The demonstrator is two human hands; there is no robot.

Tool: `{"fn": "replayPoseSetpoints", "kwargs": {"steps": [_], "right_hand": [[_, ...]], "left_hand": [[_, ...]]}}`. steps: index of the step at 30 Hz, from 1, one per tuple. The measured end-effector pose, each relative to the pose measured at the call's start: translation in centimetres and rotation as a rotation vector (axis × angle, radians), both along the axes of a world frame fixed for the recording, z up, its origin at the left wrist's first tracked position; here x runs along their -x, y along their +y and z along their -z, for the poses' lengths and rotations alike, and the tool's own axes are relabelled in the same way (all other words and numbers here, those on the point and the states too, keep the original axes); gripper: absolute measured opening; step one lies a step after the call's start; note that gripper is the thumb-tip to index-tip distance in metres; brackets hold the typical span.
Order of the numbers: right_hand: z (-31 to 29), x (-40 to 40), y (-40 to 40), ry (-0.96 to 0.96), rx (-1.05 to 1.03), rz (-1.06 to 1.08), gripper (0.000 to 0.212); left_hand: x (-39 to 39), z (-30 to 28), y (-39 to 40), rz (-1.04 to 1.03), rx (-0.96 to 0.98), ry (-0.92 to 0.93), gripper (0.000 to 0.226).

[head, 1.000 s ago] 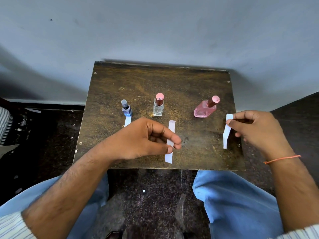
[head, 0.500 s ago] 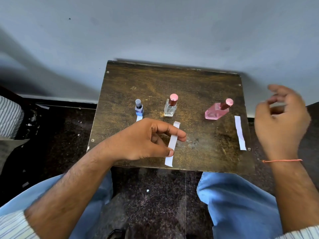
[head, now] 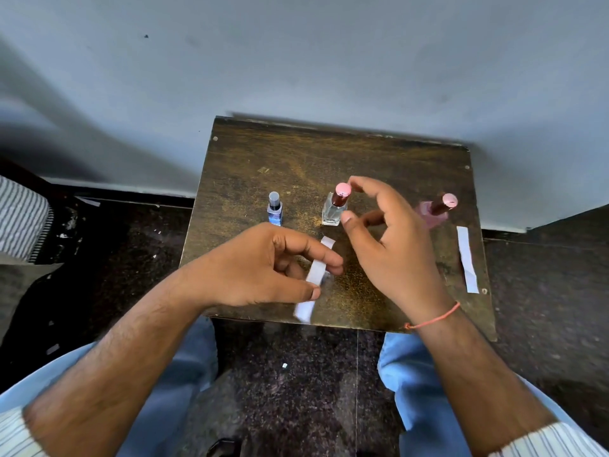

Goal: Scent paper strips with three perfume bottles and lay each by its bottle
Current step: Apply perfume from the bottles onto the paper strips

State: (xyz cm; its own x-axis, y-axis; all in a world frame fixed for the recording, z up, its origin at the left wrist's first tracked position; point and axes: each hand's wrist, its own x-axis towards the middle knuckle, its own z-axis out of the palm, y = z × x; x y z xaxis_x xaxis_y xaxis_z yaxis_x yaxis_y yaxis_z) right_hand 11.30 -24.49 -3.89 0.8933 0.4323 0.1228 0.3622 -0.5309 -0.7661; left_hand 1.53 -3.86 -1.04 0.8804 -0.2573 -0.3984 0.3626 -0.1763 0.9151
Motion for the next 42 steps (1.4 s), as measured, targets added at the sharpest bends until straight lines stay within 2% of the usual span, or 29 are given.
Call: {"fn": "replayPoseSetpoints", "kwargs": {"steps": [4, 8, 11, 15, 20, 27, 32, 36, 39, 42], "right_hand": [[0.6, -0.2, 0.9, 0.149, 0.023, 0.003, 0.048], [0.6, -0.2, 0.9, 0.144, 0.035, -0.001, 0.033], [0.5, -0.4, 0.4, 0.212, 0.020, -0.025, 0.023], [0.3, -0.5, -0.7, 0.422, -0.190, -0.106, 0.023], [-0.6, -0.1, -1.7, 0.655, -0.436, -0.222, 0.023], [-1.2, 0.2, -2.6, 0.698, -0.324, -0.394, 0.032], [-1.0, 0.1, -3.2, 0.670, -0.281, -0.362, 0.028], [-0.7, 0.1, -3.6, 0.682, -0.278, -0.298, 0.027], [-0.8, 0.0, -3.6, 0.810, -0.377, -0.256, 0.023], [-1.2, -0.1, -3.3, 0.995, -0.568, -0.208, 0.022]], "left_hand": [[0.2, -0.3, 0.6, -0.113, 0.035, -0.141, 0.032], [0.3, -0.3, 0.8, -0.217, 0.062, -0.208, 0.033], [0.0, -0.2, 0.5, -0.346, 0.074, -0.268, 0.029], [-0.6, 0.0, 0.5, -0.484, -0.008, -0.297, 0.018], [-1.1, 0.6, -0.5, -0.474, -0.136, -0.299, 0.019], [-1.7, 0.1, -1.7, -0.345, -0.046, -0.311, 0.031], [-2.2, 0.3, -2.1, -0.426, -0.042, -0.316, 0.024], [-2.5, 0.1, -2.2, -0.519, 0.006, -0.322, 0.030], [-2.5, 0.0, -2.4, -0.510, 0.062, -0.261, 0.026], [-2.5, 0.0, -2.6, -0.469, 0.116, -0.152, 0.025]]}}
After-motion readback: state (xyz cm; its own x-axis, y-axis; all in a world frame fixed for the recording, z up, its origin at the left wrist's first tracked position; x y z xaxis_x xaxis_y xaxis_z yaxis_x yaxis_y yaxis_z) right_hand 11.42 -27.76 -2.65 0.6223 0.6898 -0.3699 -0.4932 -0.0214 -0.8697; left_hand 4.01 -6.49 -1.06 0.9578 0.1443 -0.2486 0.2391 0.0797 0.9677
